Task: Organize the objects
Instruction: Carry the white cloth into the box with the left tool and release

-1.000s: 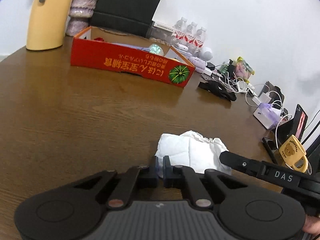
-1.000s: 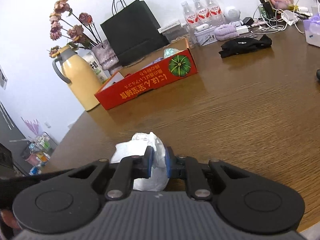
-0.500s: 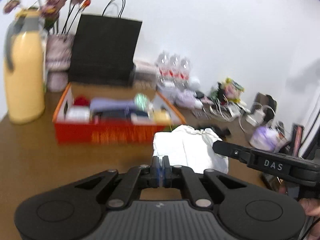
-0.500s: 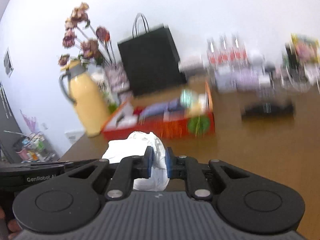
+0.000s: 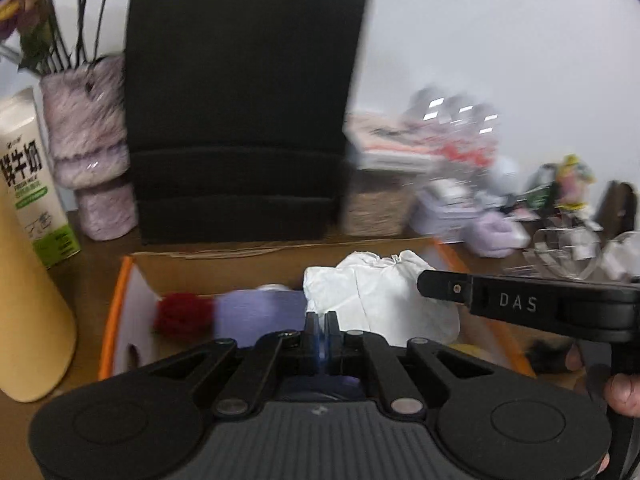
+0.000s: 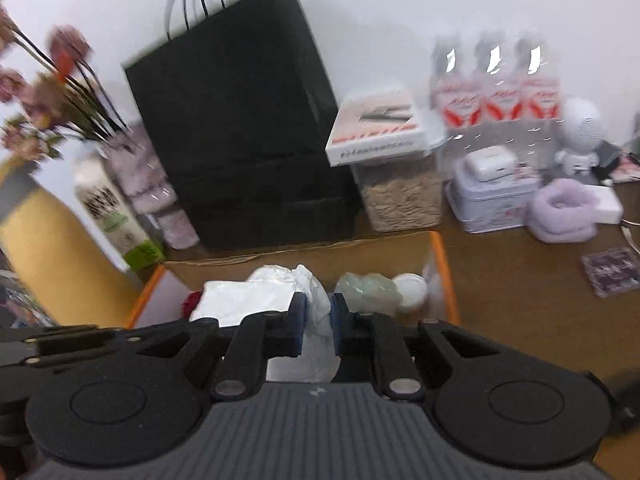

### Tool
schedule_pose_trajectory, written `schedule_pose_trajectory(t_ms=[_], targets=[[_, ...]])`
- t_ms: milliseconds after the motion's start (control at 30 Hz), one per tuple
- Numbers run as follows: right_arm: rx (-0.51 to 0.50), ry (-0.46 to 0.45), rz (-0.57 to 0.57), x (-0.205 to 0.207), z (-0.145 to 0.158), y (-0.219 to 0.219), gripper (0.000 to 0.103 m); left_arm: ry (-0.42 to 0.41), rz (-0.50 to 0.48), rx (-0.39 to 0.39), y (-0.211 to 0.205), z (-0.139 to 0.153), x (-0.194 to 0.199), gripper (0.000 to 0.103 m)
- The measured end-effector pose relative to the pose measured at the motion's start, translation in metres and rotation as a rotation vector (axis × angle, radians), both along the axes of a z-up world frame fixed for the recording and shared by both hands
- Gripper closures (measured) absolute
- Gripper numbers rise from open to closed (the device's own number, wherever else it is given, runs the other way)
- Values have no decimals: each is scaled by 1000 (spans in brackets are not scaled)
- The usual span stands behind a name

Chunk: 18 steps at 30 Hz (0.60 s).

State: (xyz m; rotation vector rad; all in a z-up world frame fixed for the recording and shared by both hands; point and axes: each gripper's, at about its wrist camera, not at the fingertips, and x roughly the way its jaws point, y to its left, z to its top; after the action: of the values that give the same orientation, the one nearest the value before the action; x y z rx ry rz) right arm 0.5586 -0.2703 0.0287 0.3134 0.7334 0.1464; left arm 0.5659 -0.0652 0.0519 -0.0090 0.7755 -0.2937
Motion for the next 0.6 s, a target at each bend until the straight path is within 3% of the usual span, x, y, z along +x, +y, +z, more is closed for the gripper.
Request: schedule_pose_trajectory(t_ms=[67,133,167,200,267,300,367,433,500,533,600], targets=[[32,53,1,23,-20,10,88,3,79,23,13,-16,16,98],[-8,75,22,36,-35,26,88,12,98,30,24,-29,27,83],[-31,74,16,38,-40,31,80,14,108,17,31,-32,30,79],[-51,73,12,39,-41,35,57,26,123,4,38,-34,30,74],[-77,14,-11,29,-35,34,35,31,143,-27,50,-30,25,71],[-92,-8,-14,23,-30,32,29,26,140,-31,54,-25,19,69],[-130,-39,-18,7,-14,27,28,8,122,-11,55,-10,6,63],[-157,-54,-10,-7,2,20,21,-3,119,8,54,6,-14,42],[-197,-67,15,-33,20,18,15,-28,142,10,57,25,-48,30],[-217,-78,36,-47,28,18,15,-47,123,4,59,34,-67,21],[-255,-111,70,-85,48,19,13,-75,65,6,63,49,-106,12]])
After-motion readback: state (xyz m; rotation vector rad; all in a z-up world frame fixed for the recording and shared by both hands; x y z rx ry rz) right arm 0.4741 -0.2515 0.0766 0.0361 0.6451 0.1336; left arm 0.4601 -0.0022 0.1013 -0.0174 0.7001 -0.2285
